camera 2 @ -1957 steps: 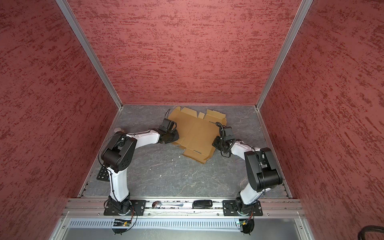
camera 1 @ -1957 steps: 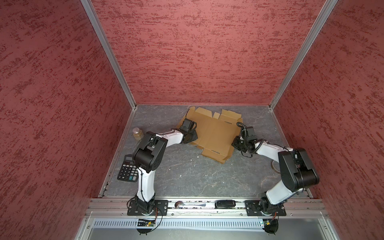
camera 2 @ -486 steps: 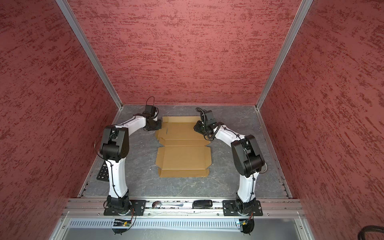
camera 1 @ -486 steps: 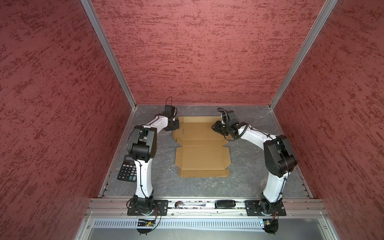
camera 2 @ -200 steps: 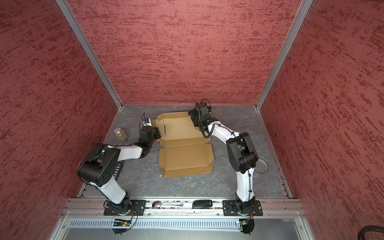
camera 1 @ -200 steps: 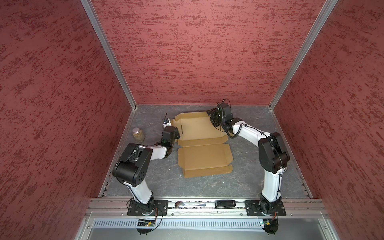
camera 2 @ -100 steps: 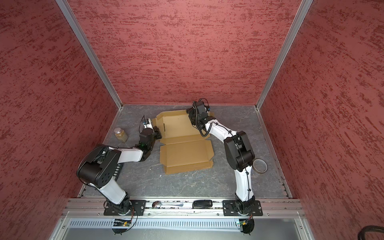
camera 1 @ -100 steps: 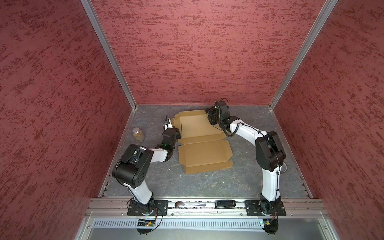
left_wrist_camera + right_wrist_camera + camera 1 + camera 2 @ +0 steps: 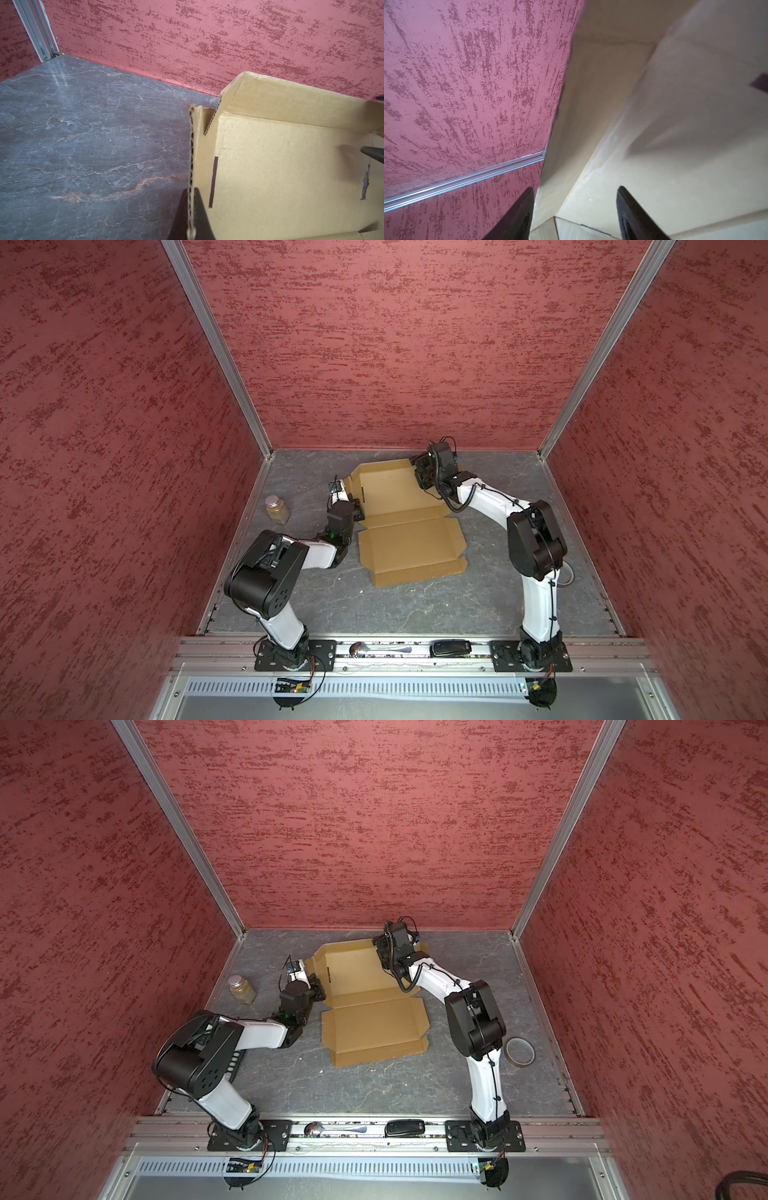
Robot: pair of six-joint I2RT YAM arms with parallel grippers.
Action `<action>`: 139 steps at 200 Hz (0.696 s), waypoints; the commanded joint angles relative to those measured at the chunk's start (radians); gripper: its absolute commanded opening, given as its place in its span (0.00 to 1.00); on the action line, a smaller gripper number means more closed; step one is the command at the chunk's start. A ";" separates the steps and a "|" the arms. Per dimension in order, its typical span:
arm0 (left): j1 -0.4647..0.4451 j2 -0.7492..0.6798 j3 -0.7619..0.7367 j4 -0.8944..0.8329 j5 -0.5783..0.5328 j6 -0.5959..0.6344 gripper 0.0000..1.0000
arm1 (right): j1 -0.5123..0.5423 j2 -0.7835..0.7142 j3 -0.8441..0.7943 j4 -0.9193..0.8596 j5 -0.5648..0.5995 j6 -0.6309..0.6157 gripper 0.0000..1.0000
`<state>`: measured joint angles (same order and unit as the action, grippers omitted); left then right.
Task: Fold the paper box
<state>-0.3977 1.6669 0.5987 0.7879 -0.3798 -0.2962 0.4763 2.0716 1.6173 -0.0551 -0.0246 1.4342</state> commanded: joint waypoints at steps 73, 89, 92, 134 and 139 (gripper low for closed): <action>-0.058 -0.002 -0.038 0.109 -0.037 0.049 0.00 | 0.005 0.038 0.050 0.061 0.068 0.080 0.65; -0.060 0.001 -0.039 0.117 -0.041 0.049 0.00 | 0.005 0.044 0.049 0.067 0.066 0.086 0.64; -0.061 0.002 -0.041 0.118 -0.041 0.049 0.00 | 0.005 0.046 0.047 0.069 0.066 0.088 0.64; -0.071 0.007 -0.041 0.132 -0.055 0.056 0.00 | 0.005 0.056 0.032 0.096 0.059 0.104 0.58; -0.071 0.007 -0.041 0.132 -0.056 0.056 0.00 | 0.005 0.057 0.030 0.098 0.060 0.104 0.57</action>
<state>-0.4603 1.6676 0.5678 0.8768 -0.4145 -0.2546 0.4763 2.1120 1.6314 0.0048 0.0025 1.4689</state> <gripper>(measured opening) 0.045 0.583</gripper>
